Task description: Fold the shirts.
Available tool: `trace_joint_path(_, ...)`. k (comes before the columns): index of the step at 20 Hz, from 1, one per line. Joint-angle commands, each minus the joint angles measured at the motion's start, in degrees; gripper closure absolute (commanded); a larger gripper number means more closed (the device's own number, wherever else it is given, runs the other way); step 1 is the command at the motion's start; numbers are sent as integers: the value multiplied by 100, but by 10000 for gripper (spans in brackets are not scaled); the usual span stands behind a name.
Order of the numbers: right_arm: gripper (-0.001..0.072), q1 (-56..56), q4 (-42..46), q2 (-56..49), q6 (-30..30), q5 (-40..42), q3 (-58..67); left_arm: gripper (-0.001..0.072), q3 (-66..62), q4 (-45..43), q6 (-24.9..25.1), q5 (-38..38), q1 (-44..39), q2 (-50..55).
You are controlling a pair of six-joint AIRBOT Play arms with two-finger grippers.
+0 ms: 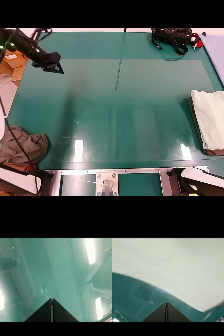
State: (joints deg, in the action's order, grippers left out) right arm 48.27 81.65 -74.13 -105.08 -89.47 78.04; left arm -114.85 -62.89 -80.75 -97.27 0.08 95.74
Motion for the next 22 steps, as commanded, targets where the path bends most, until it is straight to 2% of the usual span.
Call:
trace_joint_path(1,694,-1209,-728,85,446,378,101,685,94,50,-267,-24,-2,-507)
trace_joint_path(4,695,-2376,-732,673,671,881,-828,685,1224,42,-330,131,-4,-1427)
trace_joint_path(8,694,-3866,-793,1676,664,1729,-2684,685,4068,-79,-326,839,-2,-3132)
trace_joint_path(11,694,-4647,-968,1941,656,2159,-3351,685,5626,-127,-326,1130,-2,-3906)
trace_joint_path(15,693,-5073,-966,1939,656,2302,-3383,684,6046,-262,-328,1250,-2,-4002)
trace_joint_path(22,694,-5073,-966,1939,656,2302,-3386,684,6046,-267,-326,1582,-2,-4002)
